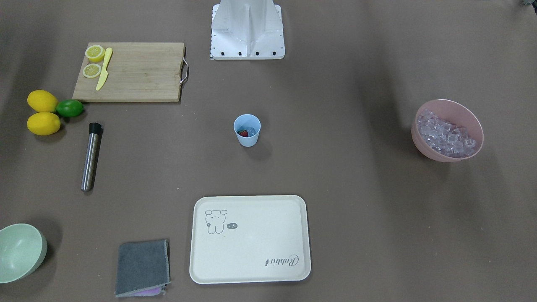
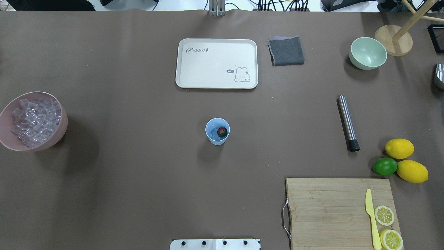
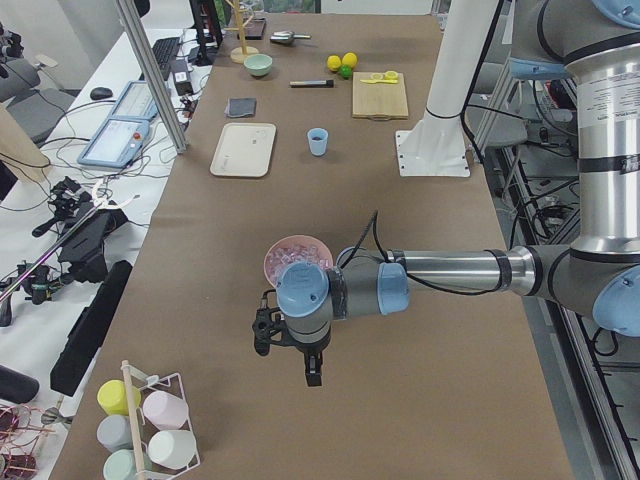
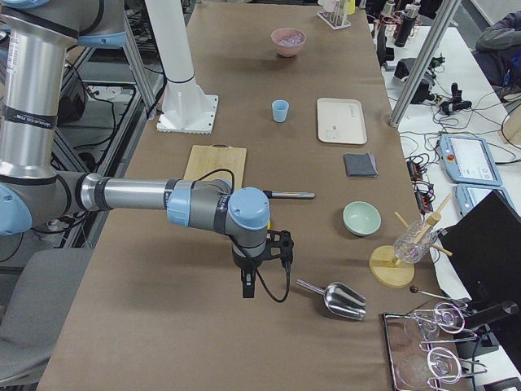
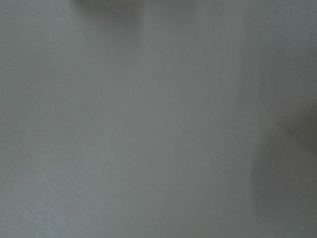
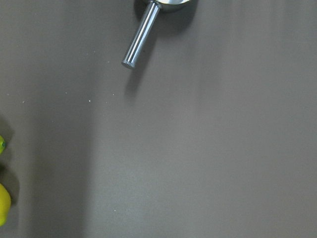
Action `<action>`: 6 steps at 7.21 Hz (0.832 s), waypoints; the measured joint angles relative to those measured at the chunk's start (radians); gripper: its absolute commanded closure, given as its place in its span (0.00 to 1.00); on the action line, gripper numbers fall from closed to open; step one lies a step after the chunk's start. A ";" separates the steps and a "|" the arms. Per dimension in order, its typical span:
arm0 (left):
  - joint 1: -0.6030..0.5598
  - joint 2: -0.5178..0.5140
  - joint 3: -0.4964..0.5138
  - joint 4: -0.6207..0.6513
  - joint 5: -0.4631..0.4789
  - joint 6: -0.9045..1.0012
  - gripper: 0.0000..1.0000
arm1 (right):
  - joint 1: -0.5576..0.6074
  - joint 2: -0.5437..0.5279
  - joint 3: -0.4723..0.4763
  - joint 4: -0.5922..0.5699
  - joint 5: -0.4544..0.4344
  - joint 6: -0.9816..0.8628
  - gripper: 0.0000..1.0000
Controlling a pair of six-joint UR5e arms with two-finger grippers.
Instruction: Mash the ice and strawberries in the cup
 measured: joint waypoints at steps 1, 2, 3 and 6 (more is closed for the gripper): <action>0.000 0.001 -0.001 0.000 -0.001 -0.002 0.01 | 0.002 0.007 0.002 -0.011 0.000 0.033 0.00; 0.000 0.002 -0.001 0.000 -0.002 -0.002 0.01 | 0.004 0.007 0.008 -0.014 -0.002 0.061 0.00; 0.000 0.003 -0.002 -0.001 -0.002 -0.002 0.01 | 0.006 0.008 0.012 -0.014 0.000 0.074 0.00; 0.001 0.005 -0.002 -0.002 -0.001 0.003 0.01 | 0.006 0.012 0.014 0.036 0.011 0.082 0.00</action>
